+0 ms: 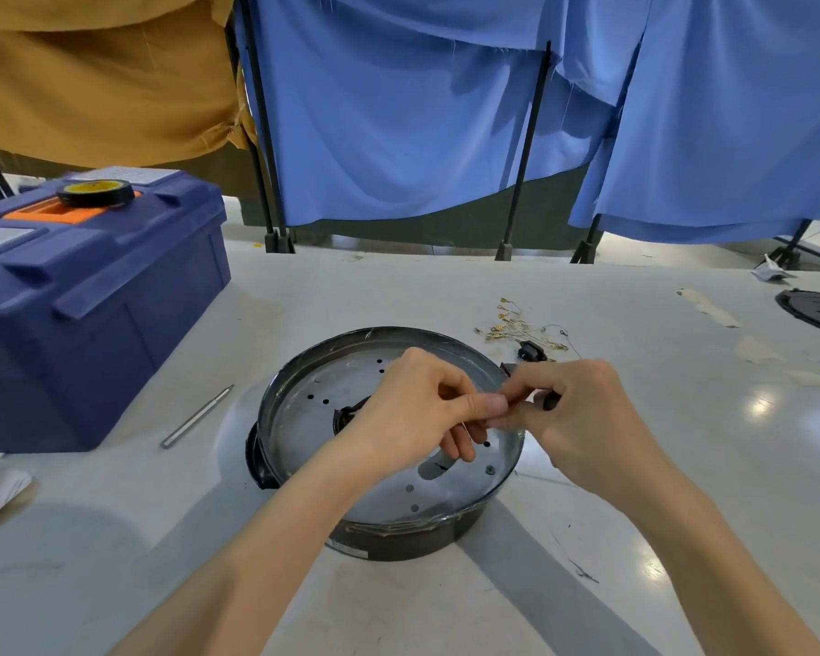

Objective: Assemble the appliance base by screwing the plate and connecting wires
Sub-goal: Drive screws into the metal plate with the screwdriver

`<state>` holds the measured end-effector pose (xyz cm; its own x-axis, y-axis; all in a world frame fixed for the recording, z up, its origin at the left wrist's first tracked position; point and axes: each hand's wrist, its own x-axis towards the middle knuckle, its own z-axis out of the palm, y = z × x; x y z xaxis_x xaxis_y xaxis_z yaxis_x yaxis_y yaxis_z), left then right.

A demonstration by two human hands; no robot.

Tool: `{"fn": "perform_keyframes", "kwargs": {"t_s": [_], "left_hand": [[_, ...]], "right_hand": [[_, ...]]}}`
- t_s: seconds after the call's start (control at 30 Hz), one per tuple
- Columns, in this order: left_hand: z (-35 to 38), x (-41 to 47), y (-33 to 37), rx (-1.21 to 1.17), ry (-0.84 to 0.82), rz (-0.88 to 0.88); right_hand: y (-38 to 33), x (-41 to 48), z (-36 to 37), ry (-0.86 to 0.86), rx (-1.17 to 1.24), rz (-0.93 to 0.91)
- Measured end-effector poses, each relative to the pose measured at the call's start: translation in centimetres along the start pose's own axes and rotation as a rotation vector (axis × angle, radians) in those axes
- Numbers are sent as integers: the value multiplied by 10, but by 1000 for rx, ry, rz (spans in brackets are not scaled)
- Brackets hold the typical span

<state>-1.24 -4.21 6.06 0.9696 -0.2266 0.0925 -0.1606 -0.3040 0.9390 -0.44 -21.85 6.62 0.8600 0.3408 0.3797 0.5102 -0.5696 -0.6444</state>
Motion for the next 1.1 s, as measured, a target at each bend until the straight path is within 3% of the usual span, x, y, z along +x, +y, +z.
{"fn": "perform_keyframes", "kwargs": {"t_s": [0.07, 0.2, 0.33, 0.53, 0.87, 1.0, 1.1], "left_hand": [[1, 2, -4, 66, -3, -9], [9, 6, -8, 548, -102, 16], [16, 11, 1, 799, -179, 130], [24, 11, 0, 1294, -319, 363], [24, 7, 1, 1595, -399, 496], [17, -5, 0, 1647, -337, 793], [15, -6, -5, 1723, -283, 889]], "right_hand": [[7, 2, -1, 31, 15, 60], [20, 6, 3, 2, -48, 130], [21, 8, 8, -54, -183, 123], [22, 14, 3, -106, -131, 118], [21, 19, 2, -121, -9, 186], [19, 21, 9, -170, -44, 249], [21, 20, 8, -183, 42, 305]]}}
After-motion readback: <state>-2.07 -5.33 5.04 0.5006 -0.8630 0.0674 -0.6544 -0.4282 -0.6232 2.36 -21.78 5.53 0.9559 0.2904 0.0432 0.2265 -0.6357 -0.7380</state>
